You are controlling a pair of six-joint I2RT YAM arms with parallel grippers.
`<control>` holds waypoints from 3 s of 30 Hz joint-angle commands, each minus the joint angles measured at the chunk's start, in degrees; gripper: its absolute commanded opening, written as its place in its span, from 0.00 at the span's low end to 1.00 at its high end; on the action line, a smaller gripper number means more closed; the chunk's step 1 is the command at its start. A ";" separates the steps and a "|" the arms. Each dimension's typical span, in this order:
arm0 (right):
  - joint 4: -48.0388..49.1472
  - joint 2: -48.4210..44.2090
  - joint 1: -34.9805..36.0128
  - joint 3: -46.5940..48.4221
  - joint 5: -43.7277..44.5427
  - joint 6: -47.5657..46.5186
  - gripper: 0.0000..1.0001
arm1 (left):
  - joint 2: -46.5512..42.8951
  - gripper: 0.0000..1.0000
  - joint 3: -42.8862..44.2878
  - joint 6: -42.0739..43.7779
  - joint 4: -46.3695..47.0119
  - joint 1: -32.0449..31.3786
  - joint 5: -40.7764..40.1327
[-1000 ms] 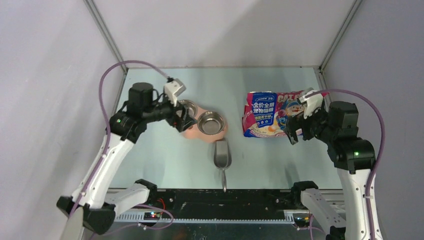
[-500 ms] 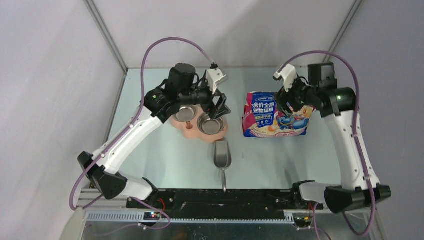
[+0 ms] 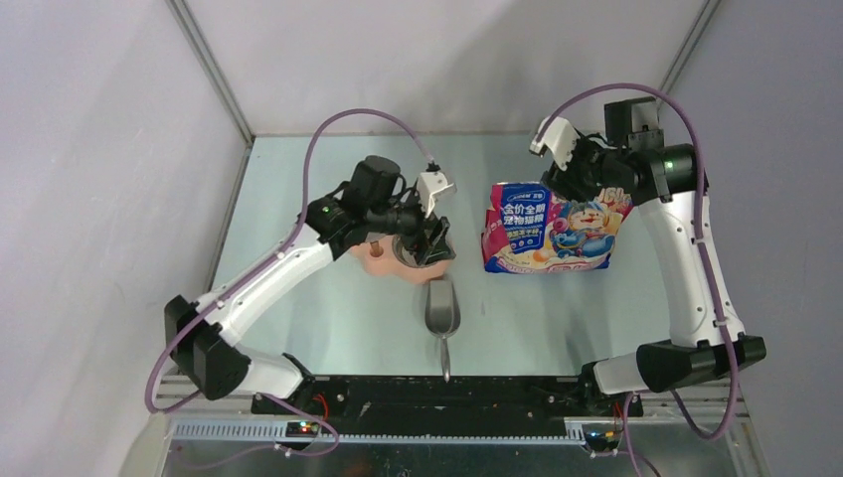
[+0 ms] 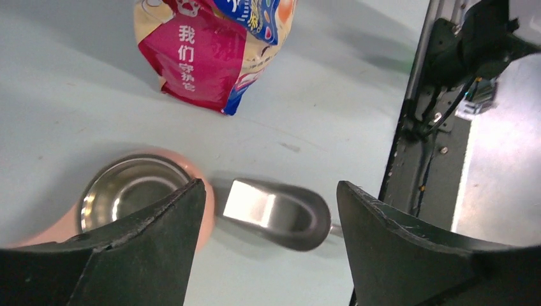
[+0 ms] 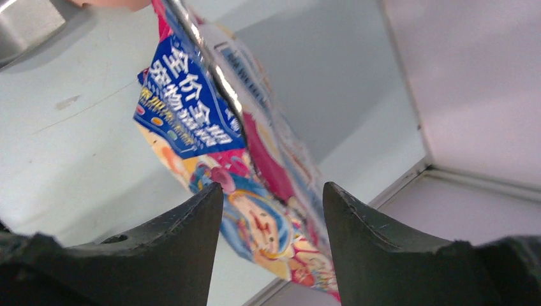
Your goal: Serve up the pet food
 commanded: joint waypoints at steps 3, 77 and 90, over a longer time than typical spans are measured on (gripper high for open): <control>-0.22 2.85 1.71 8.00 -1.09 -6.65 0.62 | 6.18 0.80 2.84 -13.45 11.97 -0.35 5.30; 6.31 16.67 -6.10 9.14 8.21 -3.68 0.66 | -5.05 0.81 -11.24 18.56 -1.60 -1.08 -7.26; -9.20 18.11 -2.56 19.60 2.83 6.88 0.00 | -10.94 0.82 -11.99 26.18 -5.48 9.08 -10.71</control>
